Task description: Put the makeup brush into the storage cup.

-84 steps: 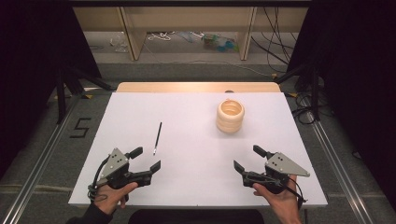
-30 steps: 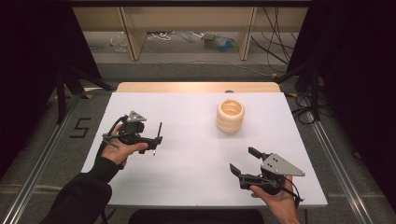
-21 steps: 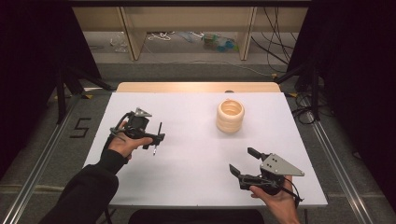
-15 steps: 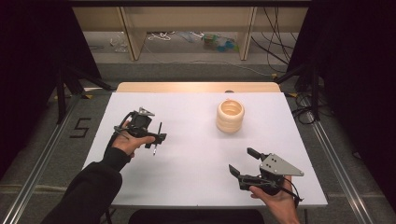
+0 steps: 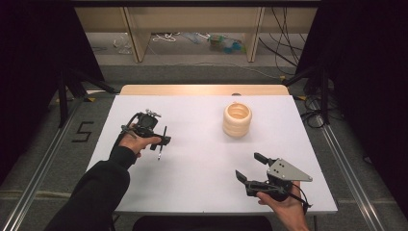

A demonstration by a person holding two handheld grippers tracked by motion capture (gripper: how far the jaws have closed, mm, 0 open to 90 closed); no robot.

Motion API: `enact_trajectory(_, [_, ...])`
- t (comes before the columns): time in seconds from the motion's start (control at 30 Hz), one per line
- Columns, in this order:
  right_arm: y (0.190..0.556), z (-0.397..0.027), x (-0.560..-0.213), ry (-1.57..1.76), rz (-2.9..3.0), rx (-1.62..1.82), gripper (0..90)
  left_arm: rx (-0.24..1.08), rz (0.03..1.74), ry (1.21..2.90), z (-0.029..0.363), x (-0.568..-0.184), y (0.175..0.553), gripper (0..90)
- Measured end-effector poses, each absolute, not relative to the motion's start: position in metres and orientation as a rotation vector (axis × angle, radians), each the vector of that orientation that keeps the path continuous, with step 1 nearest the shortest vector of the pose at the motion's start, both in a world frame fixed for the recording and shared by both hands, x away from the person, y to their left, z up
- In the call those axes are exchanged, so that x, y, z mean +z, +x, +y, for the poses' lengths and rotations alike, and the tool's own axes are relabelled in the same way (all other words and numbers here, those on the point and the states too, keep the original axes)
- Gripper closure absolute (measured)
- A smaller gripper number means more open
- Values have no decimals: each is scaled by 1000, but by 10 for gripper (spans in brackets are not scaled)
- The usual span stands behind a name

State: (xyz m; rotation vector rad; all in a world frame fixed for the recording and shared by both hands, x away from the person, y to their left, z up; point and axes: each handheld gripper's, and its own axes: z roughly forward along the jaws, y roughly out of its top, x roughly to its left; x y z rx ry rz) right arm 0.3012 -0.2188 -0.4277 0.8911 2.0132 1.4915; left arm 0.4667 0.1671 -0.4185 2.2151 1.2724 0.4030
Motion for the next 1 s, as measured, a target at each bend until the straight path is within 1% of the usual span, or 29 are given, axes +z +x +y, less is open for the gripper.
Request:
enact_trajectory(0.4, [302,-218,-428,885,2016,1489,170,367,1317,2241,168,-426,477,219])
enact_trajectory(1.0, [302,-218,-428,883,2023,1492,171,315,1366,2349,164,-441,487,250])
